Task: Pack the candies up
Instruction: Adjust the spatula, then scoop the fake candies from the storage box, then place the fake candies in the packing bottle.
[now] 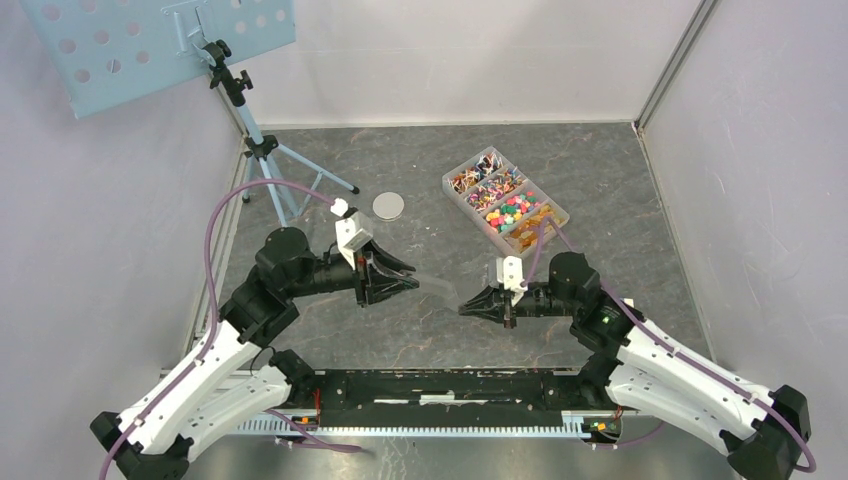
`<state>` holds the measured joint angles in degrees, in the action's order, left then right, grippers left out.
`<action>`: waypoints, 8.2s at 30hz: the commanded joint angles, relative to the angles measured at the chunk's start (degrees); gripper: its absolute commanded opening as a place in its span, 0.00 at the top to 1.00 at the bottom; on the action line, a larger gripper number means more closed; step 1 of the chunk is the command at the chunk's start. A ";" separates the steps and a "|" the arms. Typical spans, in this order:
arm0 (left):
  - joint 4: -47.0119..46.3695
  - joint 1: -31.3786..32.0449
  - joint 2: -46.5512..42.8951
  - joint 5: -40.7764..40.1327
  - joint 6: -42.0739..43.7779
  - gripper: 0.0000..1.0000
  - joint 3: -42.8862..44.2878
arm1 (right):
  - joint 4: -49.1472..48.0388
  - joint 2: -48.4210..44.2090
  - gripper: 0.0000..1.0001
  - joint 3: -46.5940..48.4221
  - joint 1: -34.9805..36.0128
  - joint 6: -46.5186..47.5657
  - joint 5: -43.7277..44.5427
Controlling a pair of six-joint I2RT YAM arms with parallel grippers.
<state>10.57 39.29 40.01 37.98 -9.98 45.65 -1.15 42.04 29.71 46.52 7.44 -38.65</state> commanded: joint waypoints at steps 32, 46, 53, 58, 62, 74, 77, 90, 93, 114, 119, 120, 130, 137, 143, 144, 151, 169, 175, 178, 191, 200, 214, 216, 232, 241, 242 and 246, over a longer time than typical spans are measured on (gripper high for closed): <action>39.66 0.44 25.69 5.29 28.15 0.19 28.10 | -2.49 7.77 1.00 5.71 -0.12 -1.40 -10.13; 41.64 0.59 27.89 7.71 30.63 0.70 28.95 | -6.41 7.28 1.00 2.91 -0.12 -3.84 -10.13; 41.16 0.53 27.38 5.16 30.09 0.97 29.52 | -6.85 7.48 1.00 2.12 -0.12 -4.27 -9.49; 37.77 0.45 24.37 1.96 28.46 0.98 27.63 | -6.58 6.88 0.90 2.08 -0.20 -5.11 -5.51; 36.59 0.44 22.27 -3.47 26.62 0.98 26.36 | -4.30 4.05 0.49 3.44 -0.73 -6.76 2.47; 41.88 0.47 27.40 -20.48 16.57 0.98 32.76 | 7.85 -15.15 0.02 6.00 -0.81 -18.37 37.58; 42.27 0.52 30.79 -25.21 14.98 0.98 35.60 | 12.28 -18.62 0.02 6.11 -0.81 -21.97 47.70; 42.25 1.56 49.69 -29.70 11.25 0.98 52.40 | 18.47 -23.90 0.02 4.04 -0.78 -32.23 58.86; 42.38 2.23 54.84 -30.35 10.70 0.98 57.05 | 20.91 -25.55 0.02 4.15 -0.83 -32.99 61.54; 47.92 4.31 78.38 -30.44 12.52 0.98 79.42 | 23.63 -29.26 0.02 2.97 -0.82 -30.01 66.80; 48.37 4.39 80.66 -30.18 12.68 0.98 82.05 | 23.26 -30.06 0.02 2.19 -0.78 -30.47 67.13; 48.88 4.48 81.11 -30.16 12.76 0.98 82.75 | 23.29 -30.08 0.02 2.19 -0.84 -30.51 67.00; 50.61 4.81 85.34 -31.13 12.80 0.98 86.40 | 23.92 -28.51 0.02 3.98 -0.80 -29.42 65.54; 50.60 5.18 89.08 -31.48 12.35 0.98 90.16 | 23.91 -28.42 0.02 4.91 -0.82 -28.96 65.38; 50.44 5.42 91.36 -31.71 12.34 0.98 91.22 | 24.02 -28.00 0.02 5.27 -0.80 -29.32 65.27; 50.20 5.45 91.45 -31.88 12.44 0.98 90.99 | 23.85 -27.84 0.02 5.18 -0.82 -29.58 65.13; 44.27 5.64 88.28 -32.88 11.71 0.98 82.41 | 22.47 -20.78 0.02 6.21 -0.82 -29.33 69.52; 36.37 5.64 83.74 -33.34 12.70 0.98 72.46 | 10.47 -0.75 0.07 11.92 -12.50 -18.83 75.13; 34.68 5.59 83.39 -33.33 13.19 0.98 71.25 | 7.99 2.85 0.09 11.33 -19.50 -17.56 69.85; 34.06 5.63 83.05 -33.31 13.13 0.98 69.47 | 7.21 3.72 0.11 10.63 -22.18 -17.88 66.19; 26.07 5.66 75.40 -33.24 15.00 0.98 55.70 | 2.45 4.39 0.17 5.44 -31.08 -20.05 53.04; 15.51 5.58 71.23 -32.57 15.01 0.98 44.65 | 2.82 3.79 0.16 5.02 -32.10 -20.37 50.36; -1.46 5.54 62.34 -30.90 15.81 0.98 29.70 | 3.95 0.92 0.15 4.89 -32.31 -21.24 47.91; -2.34 5.54 61.05 -30.91 15.78 0.98 28.77 | 4.42 0.57 0.15 5.22 -32.28 -21.17 47.34; 11.61 5.62 46.41 -29.75 16.33 0.98 27.69 | 11.50 -6.37 0.02 5.18 -32.31 -21.51 35.54; 25.10 5.82 36.30 -27.15 11.97 0.98 28.75 | 17.66 -13.14 0.02 6.60 -32.30 -19.00 34.48; 27.02 5.84 35.45 -27.00 11.62 0.98 29.24 | 17.83 -14.01 0.02 6.51 -32.34 -19.11 34.18; 30.93 6.31 31.88 -27.72 10.52 0.98 29.36 | 17.77 -16.64 0.02 5.27 -32.32 -19.38 34.21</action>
<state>36.60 44.93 76.20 9.32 2.85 73.12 16.86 27.46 34.74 14.46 -12.53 -3.62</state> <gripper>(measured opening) 0.372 0.979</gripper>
